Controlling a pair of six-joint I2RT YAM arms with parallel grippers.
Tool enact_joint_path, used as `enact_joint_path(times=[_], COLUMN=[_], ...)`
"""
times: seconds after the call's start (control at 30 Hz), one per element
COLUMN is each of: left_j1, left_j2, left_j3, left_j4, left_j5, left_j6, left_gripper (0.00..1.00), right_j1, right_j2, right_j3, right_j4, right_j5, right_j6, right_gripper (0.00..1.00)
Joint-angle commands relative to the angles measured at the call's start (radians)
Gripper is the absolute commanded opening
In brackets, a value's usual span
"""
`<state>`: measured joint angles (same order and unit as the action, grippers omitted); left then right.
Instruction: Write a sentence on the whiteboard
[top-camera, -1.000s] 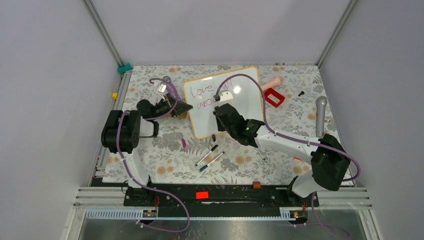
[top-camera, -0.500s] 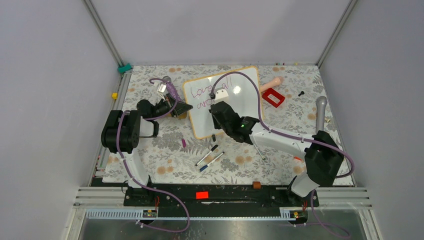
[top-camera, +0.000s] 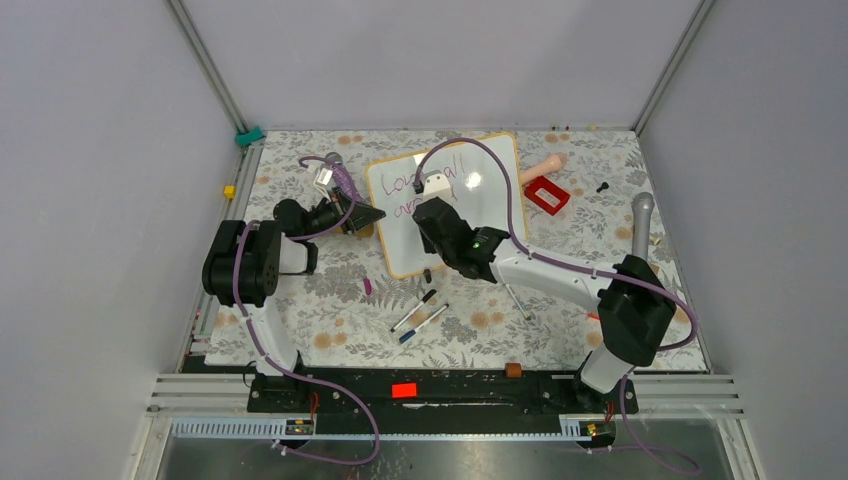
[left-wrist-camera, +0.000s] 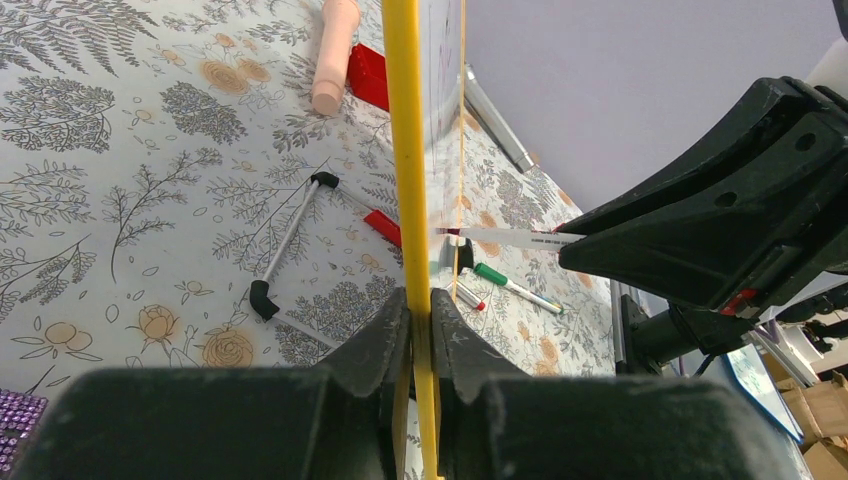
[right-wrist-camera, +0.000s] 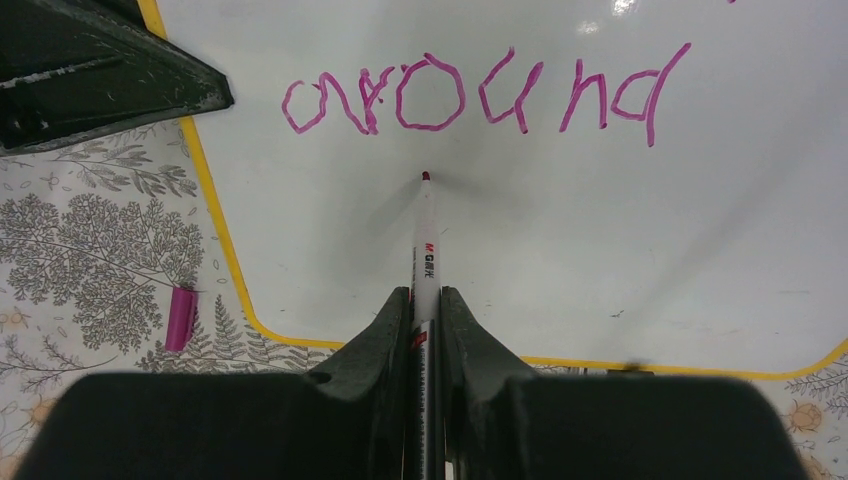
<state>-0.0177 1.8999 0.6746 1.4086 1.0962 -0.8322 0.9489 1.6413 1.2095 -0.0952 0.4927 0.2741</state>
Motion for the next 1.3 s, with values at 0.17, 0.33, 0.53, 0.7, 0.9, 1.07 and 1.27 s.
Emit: enact_joint_path(times=[0.17, 0.33, 0.53, 0.7, 0.9, 1.07, 1.27], left_j1=[-0.003, -0.002, -0.001, -0.001, -0.001, -0.001, 0.0], left_j2=[0.007, 0.004, 0.005, 0.005, 0.005, 0.002, 0.002], left_j3=[0.025, 0.025, 0.023, 0.024, 0.024, 0.02, 0.02], left_j4=[0.07, 0.07, 0.07, 0.07, 0.07, 0.07, 0.07], left_j5=[0.028, 0.027, 0.027, 0.027, 0.026, 0.026, 0.024], left_j6=[0.051, 0.051, 0.051, 0.051, 0.051, 0.052, 0.053], left_gripper=[0.0, 0.0, 0.0, 0.0, 0.0, 0.0, 0.0], right_j1=[0.006, -0.003, -0.009, -0.009, -0.009, -0.018, -0.034], right_j2=[0.023, 0.024, 0.02, 0.014, -0.001, 0.005, 0.013], right_j3=[0.057, 0.058, 0.05, 0.036, 0.015, 0.033, 0.055], right_j4=[-0.048, -0.072, -0.099, -0.111, -0.114, -0.123, -0.131], right_j5=[0.058, 0.057, 0.04, 0.022, 0.029, 0.055, 0.058], right_j6=[0.019, 0.042, 0.068, 0.085, 0.092, 0.092, 0.089], right_gripper=[0.0, 0.0, 0.0, 0.0, 0.0, 0.0, 0.0])
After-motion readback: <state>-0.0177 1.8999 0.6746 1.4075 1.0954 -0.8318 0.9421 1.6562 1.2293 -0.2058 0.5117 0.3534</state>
